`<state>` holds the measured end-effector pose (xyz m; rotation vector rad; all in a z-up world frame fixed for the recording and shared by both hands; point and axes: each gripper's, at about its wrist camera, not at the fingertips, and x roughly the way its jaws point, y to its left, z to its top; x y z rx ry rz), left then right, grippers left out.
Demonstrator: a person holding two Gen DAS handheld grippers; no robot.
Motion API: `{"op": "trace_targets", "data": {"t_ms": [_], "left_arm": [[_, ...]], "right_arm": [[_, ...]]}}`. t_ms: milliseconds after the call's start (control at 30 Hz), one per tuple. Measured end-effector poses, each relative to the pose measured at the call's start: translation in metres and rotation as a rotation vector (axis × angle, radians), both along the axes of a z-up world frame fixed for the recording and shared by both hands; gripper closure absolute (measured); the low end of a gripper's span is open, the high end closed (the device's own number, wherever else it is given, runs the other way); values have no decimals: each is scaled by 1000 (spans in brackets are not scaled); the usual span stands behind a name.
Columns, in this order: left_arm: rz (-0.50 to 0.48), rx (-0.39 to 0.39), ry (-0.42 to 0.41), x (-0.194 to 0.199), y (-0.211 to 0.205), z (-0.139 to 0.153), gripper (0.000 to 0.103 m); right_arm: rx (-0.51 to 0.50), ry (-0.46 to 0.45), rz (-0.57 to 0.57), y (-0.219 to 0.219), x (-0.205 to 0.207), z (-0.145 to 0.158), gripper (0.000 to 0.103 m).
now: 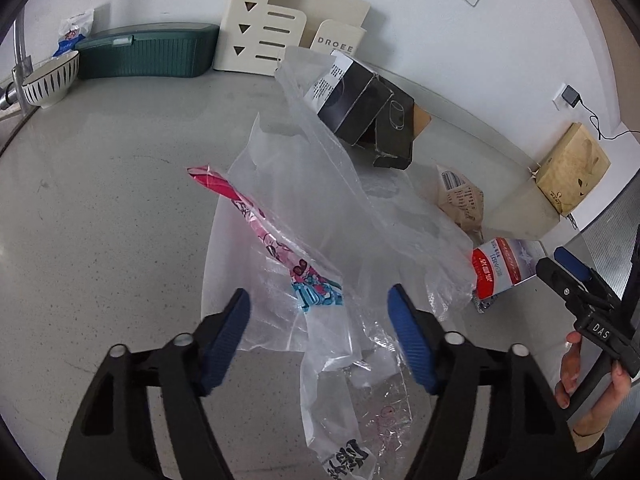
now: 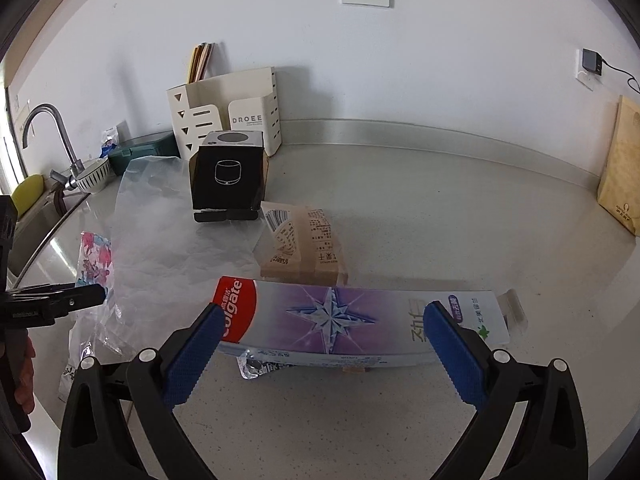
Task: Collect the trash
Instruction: 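Grasp the pink-wrapped plastic bag with the left gripper, then grasp the Colgate toothpaste box with the right gripper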
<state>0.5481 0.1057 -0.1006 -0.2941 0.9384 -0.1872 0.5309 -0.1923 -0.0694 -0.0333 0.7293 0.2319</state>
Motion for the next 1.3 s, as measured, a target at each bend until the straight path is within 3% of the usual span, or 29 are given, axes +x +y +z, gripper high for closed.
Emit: {"op": "trace_targets", "data": {"t_ms": [100, 267, 333, 567, 800, 900, 1100, 1133, 1167, 1200, 1300], "left_arm": [[0, -5, 12, 2, 3, -5, 57], [9, -8, 4, -2, 8, -8, 90], [4, -3, -5, -5, 8, -6, 91], [-18, 17, -32, -9, 4, -3, 96], [-37, 22, -53, -16, 3, 0, 96], [-49, 14, -61, -19, 3, 3, 96], [-63, -5, -88, -25, 3, 12, 96], [-65, -9, -92, -26, 2, 14, 96], [-69, -13, -96, -27, 2, 16, 96], [-71, -15, -98, -28, 2, 17, 96], [-75, -17, -99, -32, 2, 18, 96]], "right_arm": [[12, 12, 8, 8, 4, 1, 3], [36, 53, 47, 22, 2, 5, 3], [93, 104, 56, 21, 6, 6, 3], [264, 337, -77, -1, 27, 3, 3], [461, 547, -365, -38, 44, -12, 3], [461, 566, -481, -43, 51, -9, 3], [444, 731, -639, -33, 77, -24, 3], [450, 756, -659, -31, 80, -27, 7], [451, 778, -673, -30, 81, -32, 19], [468, 805, -686, -30, 82, -35, 24], [519, 839, -735, -37, 83, -44, 31]]}}
